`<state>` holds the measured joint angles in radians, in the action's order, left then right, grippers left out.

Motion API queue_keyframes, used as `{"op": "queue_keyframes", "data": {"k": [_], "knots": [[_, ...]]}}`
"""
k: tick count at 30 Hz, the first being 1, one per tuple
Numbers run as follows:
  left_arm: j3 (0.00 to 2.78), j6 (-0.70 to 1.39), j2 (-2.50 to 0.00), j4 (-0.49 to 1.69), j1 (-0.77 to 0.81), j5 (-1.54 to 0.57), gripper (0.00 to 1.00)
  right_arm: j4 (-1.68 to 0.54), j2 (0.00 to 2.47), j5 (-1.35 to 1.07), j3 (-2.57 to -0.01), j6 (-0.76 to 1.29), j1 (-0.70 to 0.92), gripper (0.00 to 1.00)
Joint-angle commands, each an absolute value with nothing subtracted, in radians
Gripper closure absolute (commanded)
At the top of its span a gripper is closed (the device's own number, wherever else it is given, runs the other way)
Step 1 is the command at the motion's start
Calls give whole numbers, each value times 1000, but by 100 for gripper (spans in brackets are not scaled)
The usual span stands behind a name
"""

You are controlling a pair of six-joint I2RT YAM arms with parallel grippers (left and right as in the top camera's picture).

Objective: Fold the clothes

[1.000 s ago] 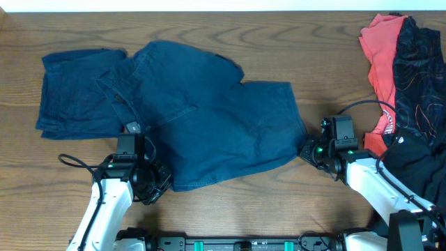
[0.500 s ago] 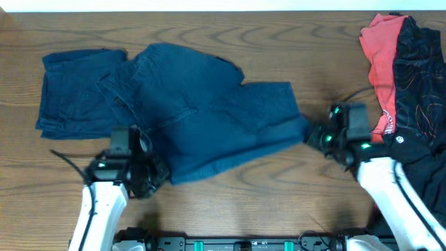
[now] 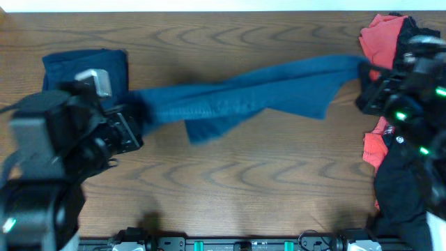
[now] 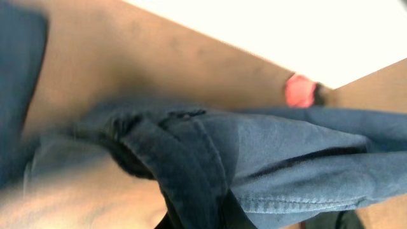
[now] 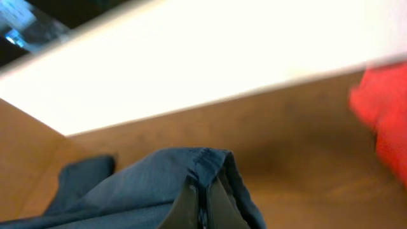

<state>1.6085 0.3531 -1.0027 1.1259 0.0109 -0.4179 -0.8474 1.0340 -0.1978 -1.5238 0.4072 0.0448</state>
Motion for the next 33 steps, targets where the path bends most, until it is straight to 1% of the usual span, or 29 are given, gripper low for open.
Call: {"op": "queue_keyframes", "data": {"k": [1,5,11,15,19,21,26,30,33], "knots": [[1745,314,-991,1124,6,-385,94,-872,1020,-64,-1645,348,25,99],[1825,307,-991,1091,6,-384,94,-874,1020,-14,-1730,310,25,99],[1826,308,-1044,1029,6,-385,94,-866,1057,34,-1742,266,25,99],[1825,307,-1161,1027,6,-435,94,-879,1153,33,-1741,233,26,99],[1825,307,-1342,962,6,-460,94,-864,1328,35,-1741,218,25,99],[1825,307,-1435,892,6,-461,94,-823,1415,36,-1741,206,25,99],[1826,307,-1645,649,27,-464,94,-616,1584,93,-1741,210,6,99],[1826,312,-1721,405,31,-464,94,-437,1600,151,-1744,241,-34,99],[1826,336,-1726,204,31,-455,94,-360,1589,197,-1785,242,-71,99]]}}
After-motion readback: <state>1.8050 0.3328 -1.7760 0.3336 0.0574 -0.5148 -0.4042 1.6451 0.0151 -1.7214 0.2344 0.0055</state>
